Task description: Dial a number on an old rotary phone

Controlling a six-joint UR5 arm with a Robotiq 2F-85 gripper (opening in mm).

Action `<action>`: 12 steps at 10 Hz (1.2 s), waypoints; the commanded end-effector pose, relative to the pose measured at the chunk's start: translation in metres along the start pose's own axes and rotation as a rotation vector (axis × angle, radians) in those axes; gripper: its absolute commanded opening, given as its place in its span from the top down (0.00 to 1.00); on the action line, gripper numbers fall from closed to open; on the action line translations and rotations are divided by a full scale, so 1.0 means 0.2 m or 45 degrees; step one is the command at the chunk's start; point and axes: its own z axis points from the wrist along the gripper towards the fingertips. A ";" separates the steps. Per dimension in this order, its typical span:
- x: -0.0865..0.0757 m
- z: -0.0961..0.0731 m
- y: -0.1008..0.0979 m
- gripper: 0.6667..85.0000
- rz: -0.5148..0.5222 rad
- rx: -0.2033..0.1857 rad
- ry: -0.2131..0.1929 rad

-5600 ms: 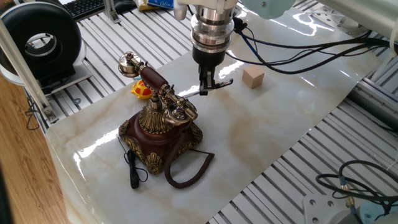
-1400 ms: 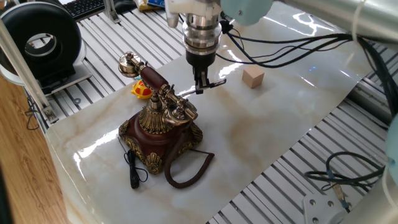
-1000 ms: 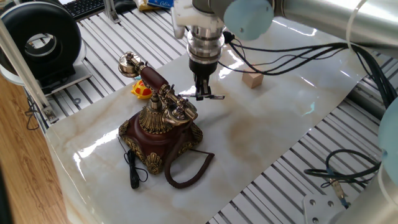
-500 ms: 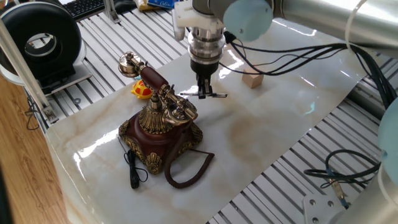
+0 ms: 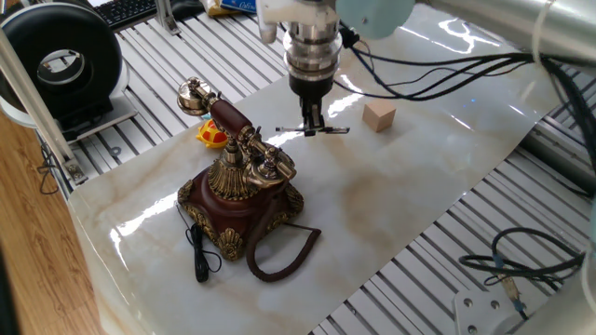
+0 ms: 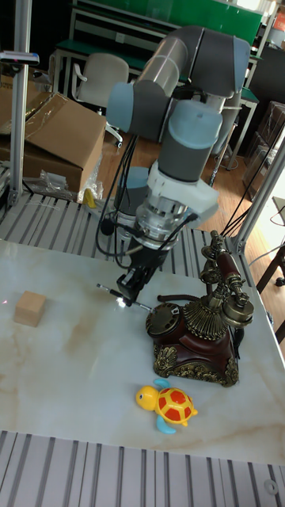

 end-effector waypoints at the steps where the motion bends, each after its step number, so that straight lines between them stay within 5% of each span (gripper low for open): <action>1: 0.08 -0.09 0.00 0.99 -0.010 0.037 0.027; 3: 0.09 -0.08 0.02 0.99 -0.004 0.022 0.015; 6: 0.17 -0.07 -0.09 0.99 -0.142 0.106 0.066; 8: 0.21 0.02 -0.16 0.99 -0.231 0.138 0.027; 11: 0.24 0.05 -0.14 0.99 -0.118 0.116 0.011; 12: 0.26 0.05 -0.17 0.99 -0.138 0.141 0.033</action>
